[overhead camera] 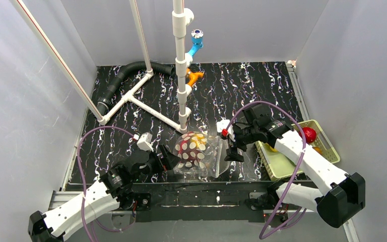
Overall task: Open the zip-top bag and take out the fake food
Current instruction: Pick up the fake fruit from the zipper food storage bag.
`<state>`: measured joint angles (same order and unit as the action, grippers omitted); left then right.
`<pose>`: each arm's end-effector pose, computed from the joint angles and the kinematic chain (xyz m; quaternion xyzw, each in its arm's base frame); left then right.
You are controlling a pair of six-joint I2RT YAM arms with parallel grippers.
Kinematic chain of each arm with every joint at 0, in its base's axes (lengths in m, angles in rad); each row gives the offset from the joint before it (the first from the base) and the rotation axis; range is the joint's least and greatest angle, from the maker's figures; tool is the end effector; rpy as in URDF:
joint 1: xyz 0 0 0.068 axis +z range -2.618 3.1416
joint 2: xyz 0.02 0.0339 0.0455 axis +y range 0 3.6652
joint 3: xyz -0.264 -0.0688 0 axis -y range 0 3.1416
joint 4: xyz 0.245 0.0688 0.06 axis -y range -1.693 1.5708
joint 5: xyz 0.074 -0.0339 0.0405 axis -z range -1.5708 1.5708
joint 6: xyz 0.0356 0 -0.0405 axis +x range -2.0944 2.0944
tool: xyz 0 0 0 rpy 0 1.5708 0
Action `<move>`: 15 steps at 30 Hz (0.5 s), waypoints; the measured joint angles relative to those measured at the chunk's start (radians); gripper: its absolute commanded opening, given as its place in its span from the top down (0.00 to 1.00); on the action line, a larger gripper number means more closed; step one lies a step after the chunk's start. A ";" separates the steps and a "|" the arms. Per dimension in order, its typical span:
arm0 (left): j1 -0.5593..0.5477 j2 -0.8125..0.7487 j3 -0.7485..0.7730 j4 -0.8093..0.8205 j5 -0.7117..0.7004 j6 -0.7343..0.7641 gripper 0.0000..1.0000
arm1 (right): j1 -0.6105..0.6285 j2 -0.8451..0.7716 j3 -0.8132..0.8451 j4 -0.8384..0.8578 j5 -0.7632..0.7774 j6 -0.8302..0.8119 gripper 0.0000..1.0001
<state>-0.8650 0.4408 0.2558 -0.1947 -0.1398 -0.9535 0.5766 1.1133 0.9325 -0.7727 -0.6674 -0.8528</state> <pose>0.0911 -0.0992 0.1996 -0.0757 0.8233 -0.4060 0.3894 0.1676 0.1353 0.2822 -0.6651 0.6147 0.2696 0.3272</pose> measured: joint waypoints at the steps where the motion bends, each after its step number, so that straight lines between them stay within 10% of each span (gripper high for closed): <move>1: 0.000 0.002 0.001 0.000 0.000 0.000 0.02 | 0.000 0.000 -0.002 0.008 0.002 0.002 0.02; 15: 0.000 0.035 0.004 0.010 0.000 -0.002 0.02 | 0.001 -0.035 -0.065 0.119 0.014 0.069 0.01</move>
<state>-0.8650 0.4755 0.2596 -0.1848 -0.1398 -0.9554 0.5774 1.0786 0.8673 -0.6540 -0.6529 -0.7841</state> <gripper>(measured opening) 0.981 0.983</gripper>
